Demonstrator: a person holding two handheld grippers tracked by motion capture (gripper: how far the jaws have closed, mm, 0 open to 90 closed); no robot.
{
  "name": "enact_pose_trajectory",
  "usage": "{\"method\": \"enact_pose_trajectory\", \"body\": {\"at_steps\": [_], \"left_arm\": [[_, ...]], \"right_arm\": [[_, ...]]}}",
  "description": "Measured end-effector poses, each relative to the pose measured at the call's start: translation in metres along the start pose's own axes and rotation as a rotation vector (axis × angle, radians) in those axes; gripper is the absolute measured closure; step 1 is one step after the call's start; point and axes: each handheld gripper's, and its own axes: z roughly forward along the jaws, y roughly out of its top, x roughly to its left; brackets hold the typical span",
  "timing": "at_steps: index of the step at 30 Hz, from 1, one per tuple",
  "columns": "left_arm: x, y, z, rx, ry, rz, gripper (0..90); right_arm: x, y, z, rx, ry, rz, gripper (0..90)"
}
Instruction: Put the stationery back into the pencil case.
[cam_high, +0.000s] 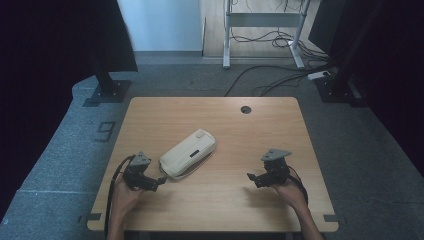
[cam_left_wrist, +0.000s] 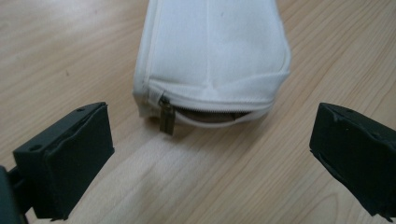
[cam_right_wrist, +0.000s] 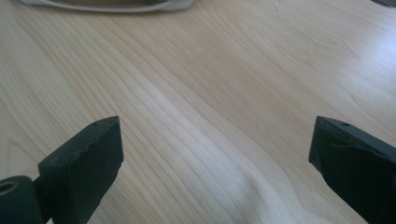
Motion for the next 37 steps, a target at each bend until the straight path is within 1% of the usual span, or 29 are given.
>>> {"method": "enact_pose_trajectory", "body": {"at_steps": [8, 14, 21, 23, 24, 25, 28, 33, 37], "left_arm": [[0.004, -0.013, 0.008, 0.025, 0.014, -0.018, 0.0], [0.007, -0.021, 0.014, 0.03, 0.024, -0.029, 0.0], [0.01, -0.031, 0.021, 0.054, 0.028, -0.045, 0.0], [0.011, -0.033, 0.023, 0.061, 0.036, -0.042, 0.0], [0.01, -0.034, 0.024, 0.057, 0.044, -0.037, 0.0], [0.01, -0.034, 0.024, 0.057, 0.047, -0.035, 0.0], [0.009, -0.033, 0.025, 0.063, 0.054, -0.027, 0.0], [0.008, -0.033, 0.025, 0.063, 0.057, -0.03, 0.0], [0.007, -0.033, 0.025, 0.063, 0.066, -0.04, 0.0]], "right_arm": [[-0.005, -0.021, -0.001, 0.009, -0.029, 0.033, 2.3], [-0.007, -0.033, 0.0, 0.026, -0.04, 0.048, 2.3], [-0.01, -0.048, 0.003, 0.042, -0.041, 0.071, 2.3], [-0.01, -0.052, 0.004, 0.048, -0.039, 0.08, 2.3], [-0.011, -0.054, 0.004, 0.052, -0.039, 0.08, 2.0], [-0.012, -0.056, 0.004, 0.046, -0.036, 0.084, 1.6], [-0.013, -0.057, 0.003, 0.041, -0.04, 0.092, 2.4], [-0.012, -0.058, 0.003, 0.041, -0.048, 0.09, 2.4], [-0.012, -0.058, 0.003, 0.042, -0.049, 0.088, 2.4]]}}
